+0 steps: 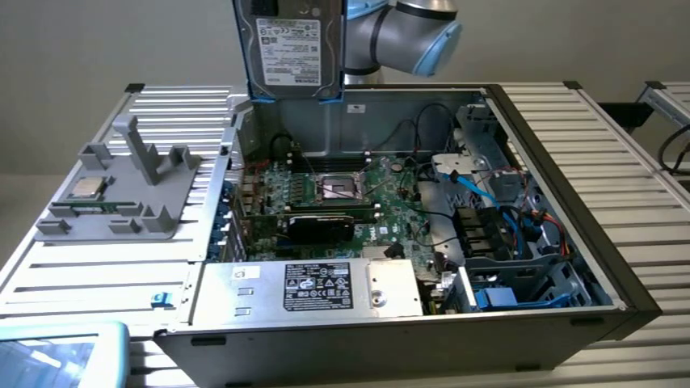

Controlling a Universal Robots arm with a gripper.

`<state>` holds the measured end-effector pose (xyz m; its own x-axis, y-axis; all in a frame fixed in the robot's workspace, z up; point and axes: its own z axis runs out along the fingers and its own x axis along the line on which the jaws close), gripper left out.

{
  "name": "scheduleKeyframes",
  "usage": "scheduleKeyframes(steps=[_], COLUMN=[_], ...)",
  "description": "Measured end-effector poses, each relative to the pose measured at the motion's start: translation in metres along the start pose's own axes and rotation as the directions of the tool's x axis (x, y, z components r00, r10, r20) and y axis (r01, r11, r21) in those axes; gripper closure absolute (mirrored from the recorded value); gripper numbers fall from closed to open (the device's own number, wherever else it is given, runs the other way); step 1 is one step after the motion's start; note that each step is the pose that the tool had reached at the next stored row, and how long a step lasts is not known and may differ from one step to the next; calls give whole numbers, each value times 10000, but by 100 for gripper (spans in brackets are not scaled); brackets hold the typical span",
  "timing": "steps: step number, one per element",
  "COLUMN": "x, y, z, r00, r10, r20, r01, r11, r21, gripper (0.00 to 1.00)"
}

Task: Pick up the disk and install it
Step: 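Pick up the disk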

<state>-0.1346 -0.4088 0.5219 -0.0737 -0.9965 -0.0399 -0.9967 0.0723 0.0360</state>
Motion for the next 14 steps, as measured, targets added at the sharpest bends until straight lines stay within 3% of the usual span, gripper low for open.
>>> scheduleKeyframes(steps=[8, 14], x=[180, 269], y=[-192, -392], z=[-2, -13], r00=[10000, 10000], r10=[1, 1], r20=[-2, -3], r01=[-1, -1], r11=[10000, 10000], r21=[-24, -43], gripper=[63, 63])
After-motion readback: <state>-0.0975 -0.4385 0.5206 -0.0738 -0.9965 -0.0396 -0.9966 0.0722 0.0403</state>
